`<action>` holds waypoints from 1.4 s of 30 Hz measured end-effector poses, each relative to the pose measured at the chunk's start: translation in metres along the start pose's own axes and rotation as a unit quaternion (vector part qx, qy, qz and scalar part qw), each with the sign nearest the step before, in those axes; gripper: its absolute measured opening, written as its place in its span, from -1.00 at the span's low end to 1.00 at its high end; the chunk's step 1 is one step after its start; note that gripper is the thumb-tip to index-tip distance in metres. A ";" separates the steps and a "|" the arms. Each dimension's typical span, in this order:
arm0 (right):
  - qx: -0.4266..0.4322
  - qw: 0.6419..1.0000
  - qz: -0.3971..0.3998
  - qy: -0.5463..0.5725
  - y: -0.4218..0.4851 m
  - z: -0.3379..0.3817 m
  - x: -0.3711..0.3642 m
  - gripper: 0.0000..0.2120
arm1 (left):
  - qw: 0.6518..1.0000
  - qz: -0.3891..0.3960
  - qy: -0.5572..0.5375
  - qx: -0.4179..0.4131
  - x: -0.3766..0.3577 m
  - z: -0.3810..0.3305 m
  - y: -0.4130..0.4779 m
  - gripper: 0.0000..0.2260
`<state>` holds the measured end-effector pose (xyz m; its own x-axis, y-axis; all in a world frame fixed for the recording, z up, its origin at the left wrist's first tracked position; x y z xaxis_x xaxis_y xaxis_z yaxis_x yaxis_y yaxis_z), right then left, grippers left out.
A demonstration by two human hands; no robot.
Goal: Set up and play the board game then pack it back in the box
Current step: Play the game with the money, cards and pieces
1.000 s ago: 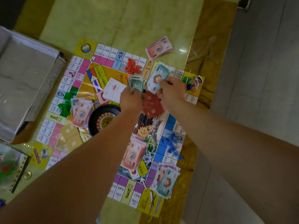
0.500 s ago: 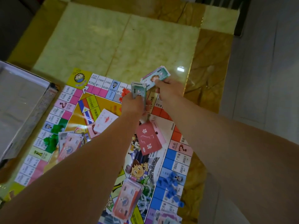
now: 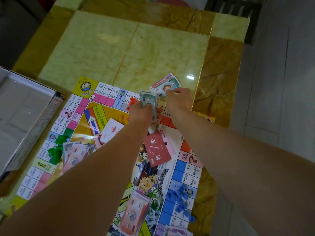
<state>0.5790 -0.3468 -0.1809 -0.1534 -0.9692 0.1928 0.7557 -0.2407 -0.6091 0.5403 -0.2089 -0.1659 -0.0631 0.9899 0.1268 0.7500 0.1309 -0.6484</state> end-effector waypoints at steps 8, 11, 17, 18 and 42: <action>0.020 0.991 0.125 -0.031 -0.039 -0.013 -0.029 -0.69 | 0.999 -0.011 -0.019 -0.024 0.025 0.010 -0.032 -0.90; 0.026 0.987 0.156 -0.043 -0.059 -0.016 -0.035 -0.69 | 0.998 -0.008 -0.050 -0.037 0.040 0.017 -0.049 -0.88; 0.055 0.978 0.200 -0.039 -0.119 -0.023 -0.063 -0.84 | 0.995 -0.047 -0.077 -0.030 0.092 0.042 -0.088 -0.91; 0.045 0.973 0.220 -0.054 -0.128 -0.027 -0.071 -0.87 | 0.995 -0.057 -0.072 -0.029 0.102 0.047 -0.094 -0.89; 0.074 0.956 0.099 -0.266 -0.191 -0.069 -0.211 -0.54 | 0.981 -0.112 -0.147 0.052 0.281 0.157 -0.146 -0.78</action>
<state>0.4230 -0.0996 -0.1579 0.3180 -0.8213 0.4737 0.8240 -0.0077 -0.5665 0.3099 0.0583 -0.1530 -0.4167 0.9069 0.0622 0.6258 0.3358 -0.7039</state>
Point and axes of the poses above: each hand's wrist, its own y-axis towards the middle knuckle, its own x-axis out of the back of the hand, z = x × y, the point moved 7 cm from there along y, towards the middle knuckle, and after that the axes turned 9 degrees about z, right-handed, at the moved point
